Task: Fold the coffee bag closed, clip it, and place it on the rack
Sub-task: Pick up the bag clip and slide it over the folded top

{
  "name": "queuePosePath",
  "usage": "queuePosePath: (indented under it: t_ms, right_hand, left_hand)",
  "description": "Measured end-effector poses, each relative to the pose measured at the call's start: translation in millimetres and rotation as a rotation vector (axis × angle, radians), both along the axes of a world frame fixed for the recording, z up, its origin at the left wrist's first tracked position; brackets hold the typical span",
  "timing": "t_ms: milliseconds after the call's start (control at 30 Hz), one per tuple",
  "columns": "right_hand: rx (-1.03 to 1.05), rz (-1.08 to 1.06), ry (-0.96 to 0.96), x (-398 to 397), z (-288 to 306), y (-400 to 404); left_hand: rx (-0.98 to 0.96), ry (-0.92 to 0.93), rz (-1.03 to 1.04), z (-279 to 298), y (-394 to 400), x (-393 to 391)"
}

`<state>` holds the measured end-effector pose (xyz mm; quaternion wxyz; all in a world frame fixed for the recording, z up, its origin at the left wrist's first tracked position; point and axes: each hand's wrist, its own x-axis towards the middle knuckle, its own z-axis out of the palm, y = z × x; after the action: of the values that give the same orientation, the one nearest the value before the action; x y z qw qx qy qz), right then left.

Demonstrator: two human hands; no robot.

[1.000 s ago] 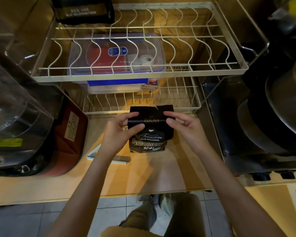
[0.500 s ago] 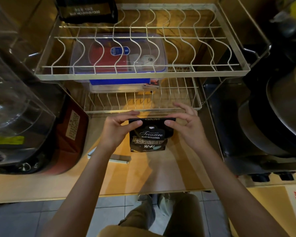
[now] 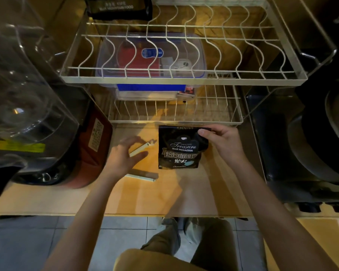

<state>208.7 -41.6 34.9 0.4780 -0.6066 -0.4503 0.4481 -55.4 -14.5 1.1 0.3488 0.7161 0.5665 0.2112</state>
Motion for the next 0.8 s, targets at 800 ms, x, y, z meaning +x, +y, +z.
queuePosePath:
  t_ms: [800]
  right_hand:
    - [-0.008,0.033,0.044,-1,-1,-5]
  left_hand:
    - [-0.208,-0.451,0.431,-19,-53,-33]
